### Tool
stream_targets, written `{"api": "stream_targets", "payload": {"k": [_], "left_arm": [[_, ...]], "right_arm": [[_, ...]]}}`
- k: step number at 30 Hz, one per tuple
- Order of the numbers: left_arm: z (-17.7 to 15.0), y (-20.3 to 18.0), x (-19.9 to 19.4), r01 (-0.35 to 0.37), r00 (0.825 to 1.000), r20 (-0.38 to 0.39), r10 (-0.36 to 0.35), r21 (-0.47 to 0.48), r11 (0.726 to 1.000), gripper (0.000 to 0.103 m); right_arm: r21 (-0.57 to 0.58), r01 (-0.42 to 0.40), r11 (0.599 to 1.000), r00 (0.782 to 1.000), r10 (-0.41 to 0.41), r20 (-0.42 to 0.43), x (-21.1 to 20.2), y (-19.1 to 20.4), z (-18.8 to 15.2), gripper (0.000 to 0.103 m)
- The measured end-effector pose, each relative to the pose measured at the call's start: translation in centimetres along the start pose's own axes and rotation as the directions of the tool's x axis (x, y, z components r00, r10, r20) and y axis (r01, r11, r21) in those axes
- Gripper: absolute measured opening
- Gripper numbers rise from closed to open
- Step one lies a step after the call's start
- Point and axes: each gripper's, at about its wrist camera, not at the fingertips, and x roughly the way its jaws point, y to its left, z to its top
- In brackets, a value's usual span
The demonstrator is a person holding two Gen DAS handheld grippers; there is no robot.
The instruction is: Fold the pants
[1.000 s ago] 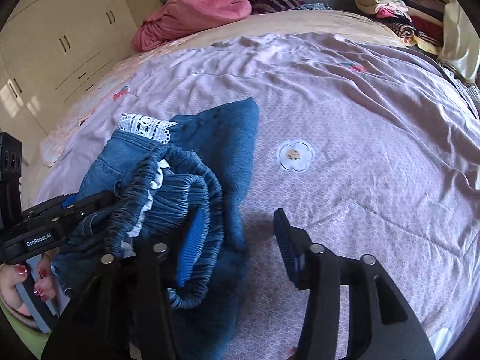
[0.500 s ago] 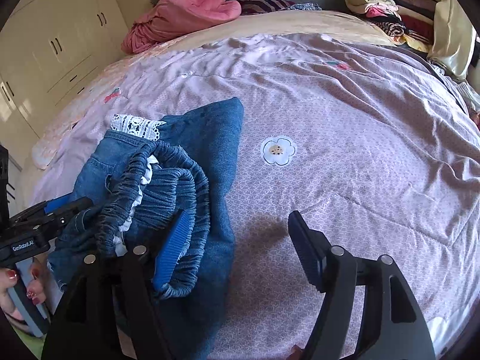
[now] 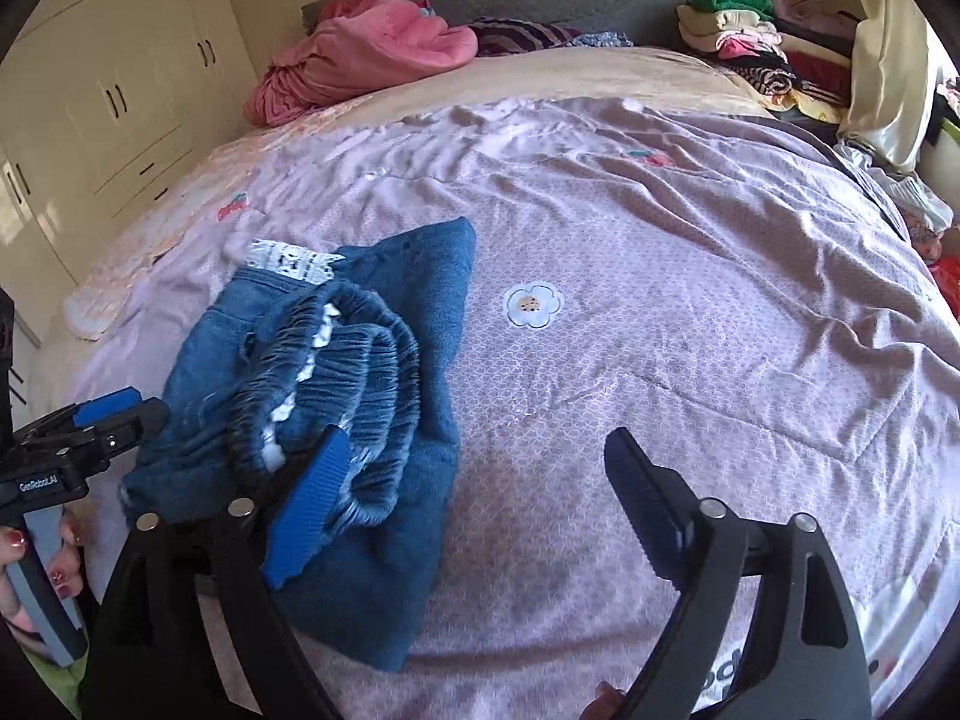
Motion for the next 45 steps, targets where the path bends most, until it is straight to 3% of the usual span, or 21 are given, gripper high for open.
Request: {"api": "stream_targets", "payload": {"k": [4, 26, 45], "left_arm": [[-0.3, -0.4, -1.0, 0.003, 1.000, 0.011, -0.003, 0.006, 1.000, 0.093], [-3.3, -2.5, -5.7, -0.040, 0.995, 0.089, 0.034, 0.071, 0.997, 0.093], [-8.7, -3.8, -10.1, -0.055, 0.993, 0.109, 0.043, 0.108, 0.993, 0.093]], "right_arm": [[-0.010, 0.003, 1.000, 1.000, -0.003, 0.017, -1.1, 0.4, -0.4, 0.089], [-0.028, 0.009, 1.000, 0.993, -0.005, 0.115, -7.5, 1.8, -3.0, 0.098], [-0.011, -0.053, 0.999, 0.989, 0.054, 0.137, -12.8, 3.6, -7.9, 0.098]]}}
